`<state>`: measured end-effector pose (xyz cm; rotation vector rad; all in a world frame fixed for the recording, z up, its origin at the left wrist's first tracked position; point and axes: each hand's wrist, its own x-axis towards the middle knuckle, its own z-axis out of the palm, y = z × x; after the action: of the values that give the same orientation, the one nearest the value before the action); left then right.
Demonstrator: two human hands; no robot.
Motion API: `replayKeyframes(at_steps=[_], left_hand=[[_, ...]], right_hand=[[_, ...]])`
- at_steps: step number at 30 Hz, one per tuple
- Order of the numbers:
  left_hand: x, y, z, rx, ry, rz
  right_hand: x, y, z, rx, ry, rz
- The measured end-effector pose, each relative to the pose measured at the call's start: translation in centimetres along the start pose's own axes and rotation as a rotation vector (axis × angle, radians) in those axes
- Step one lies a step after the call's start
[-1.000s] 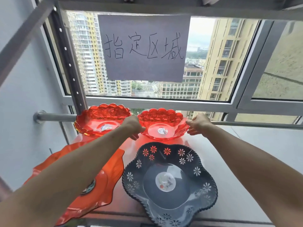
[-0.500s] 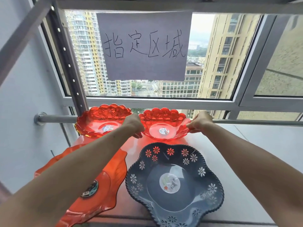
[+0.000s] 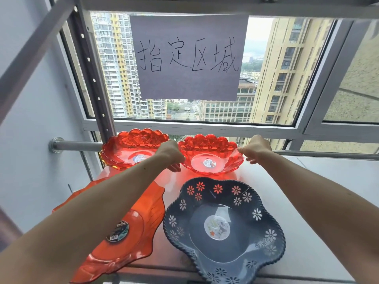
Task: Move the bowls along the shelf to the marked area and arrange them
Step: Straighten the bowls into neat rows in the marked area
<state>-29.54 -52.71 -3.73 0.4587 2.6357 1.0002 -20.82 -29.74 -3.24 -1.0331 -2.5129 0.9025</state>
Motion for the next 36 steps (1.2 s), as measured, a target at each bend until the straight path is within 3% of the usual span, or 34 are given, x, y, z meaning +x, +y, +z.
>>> replayKeyframes(at_steps=[3,8,17,21,24,36], left_hand=[[-0.3,0.1,-1.4,-0.043,0.0,0.003],[-0.6,-0.8,-5.8,-0.088,0.079,-0.013],[-0.3,-9.1,-13.1,0.135,0.416,-0.116],[0.3,-11.8,-13.6,0.169,0.414,-0.203],[1.3,-13.2,-13.1,0.051,0.338,-0.245],[2.9,-13.6,-12.9,0.021,0.373,-0.272]], right_hand=[[-0.2,-1.3,-0.3,-0.081,0.093,-0.078],[-0.4,-5.2,1.0,-0.04,0.08,-0.2],[-0.9,-12.7,8.5,-0.061,-0.158,-0.458],[-0.1,-14.4,11.9,-0.059,-0.255,-0.466],[0.4,-15.1,14.0,-0.098,-0.271,-0.454],[1.1,-15.7,15.3,-0.237,-0.171,-0.41]])
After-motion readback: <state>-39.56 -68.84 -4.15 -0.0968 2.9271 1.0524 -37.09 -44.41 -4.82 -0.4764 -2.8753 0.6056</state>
